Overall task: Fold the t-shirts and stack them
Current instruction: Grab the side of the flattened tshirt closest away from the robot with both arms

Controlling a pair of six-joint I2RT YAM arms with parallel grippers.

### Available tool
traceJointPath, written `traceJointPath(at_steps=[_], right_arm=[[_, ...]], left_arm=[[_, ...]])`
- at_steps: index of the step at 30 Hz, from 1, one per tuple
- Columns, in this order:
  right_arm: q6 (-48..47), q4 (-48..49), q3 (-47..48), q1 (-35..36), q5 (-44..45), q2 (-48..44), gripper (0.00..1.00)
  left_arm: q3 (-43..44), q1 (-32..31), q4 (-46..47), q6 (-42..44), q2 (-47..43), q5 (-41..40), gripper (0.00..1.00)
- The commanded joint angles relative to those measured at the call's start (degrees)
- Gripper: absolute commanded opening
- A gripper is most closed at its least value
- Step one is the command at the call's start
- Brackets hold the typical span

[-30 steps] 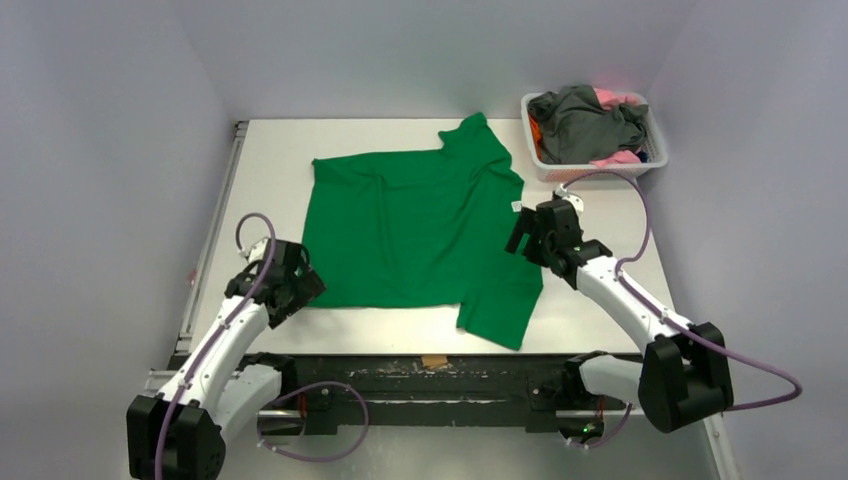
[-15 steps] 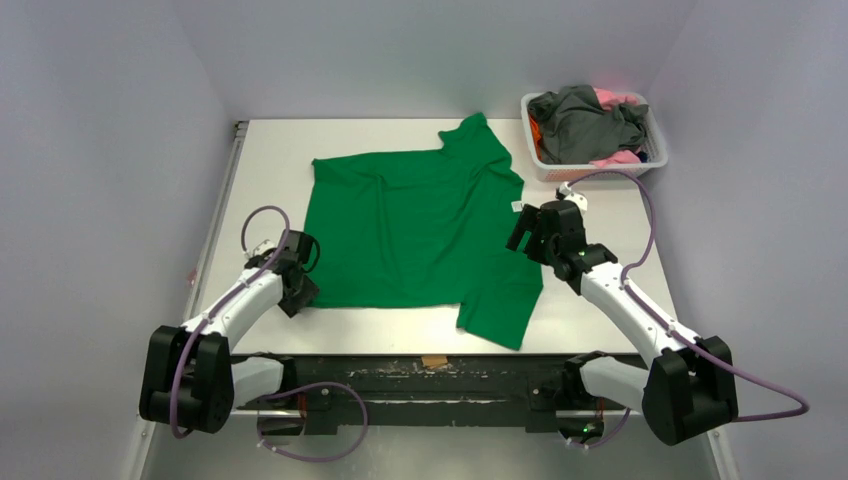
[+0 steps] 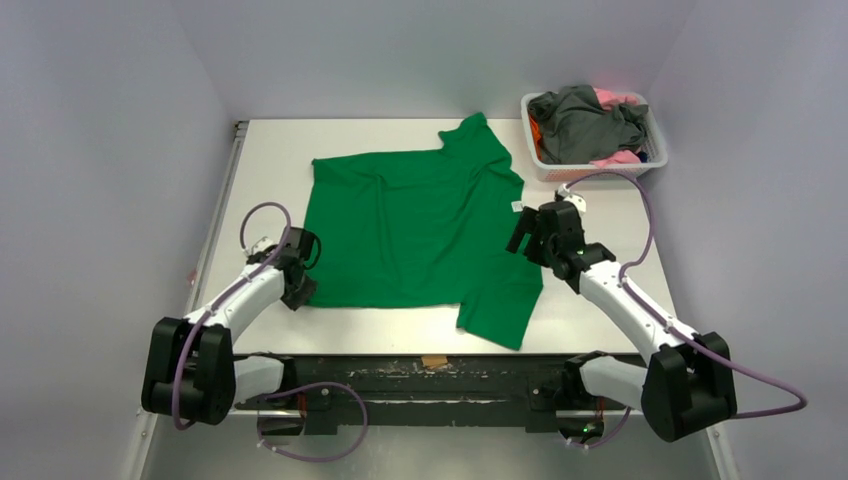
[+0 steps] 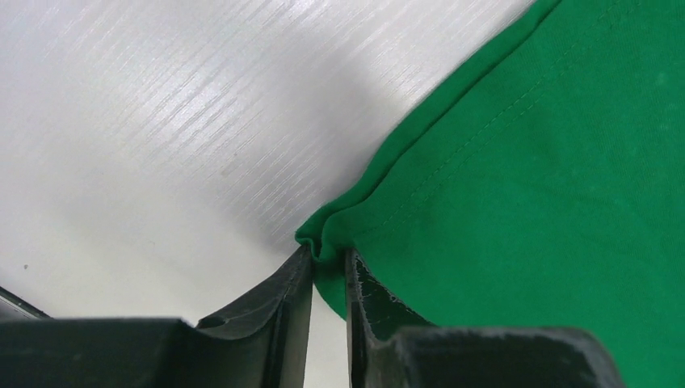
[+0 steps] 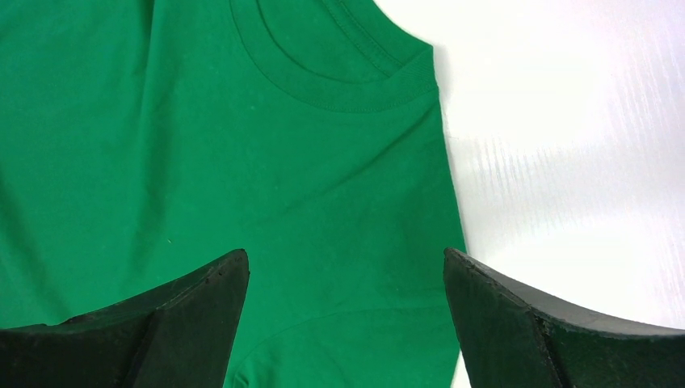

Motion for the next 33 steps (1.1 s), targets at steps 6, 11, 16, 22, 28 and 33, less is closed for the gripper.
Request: traceJointPath(at_steps=[6, 11, 16, 22, 28, 33], right_arm=[[2.45, -5.63, -1.30, 0.64, 0.39, -6.50, 0.87], [5.45, -17.37, 1.34, 12.61, 6.27, -6.55, 0.86], [14.06, -24.32, -1.44, 26.04, 5.34, -4.77, 0.77], [17.98, -25.93, -3.95, 33.60, 4.44, -0.91, 0.68], [17.10, -19.44, -7.34, 33.79, 0.83, 3.42, 0.57], [17.98, -19.01, -8.54, 33.78, 0.75, 6.60, 0.53]], left_arm=[[1.09, 0.20, 5.48, 1.77, 2.88, 1.08, 0.00], [-0.29, 0.22, 3.81, 2.26, -1.62, -0.65, 0.00], [-3.75, 0.16, 3.29, 0.07, -9.26, -1.46, 0.00], [-5.61, 0.20, 0.06, -2.57, -15.58, -1.38, 0.00], [-8.34, 0.11, -2.96, -5.11, -21.11, 0.20, 0.00], [-7.95, 0.11, -8.71, -6.68, -26.93, -0.10, 0.00]])
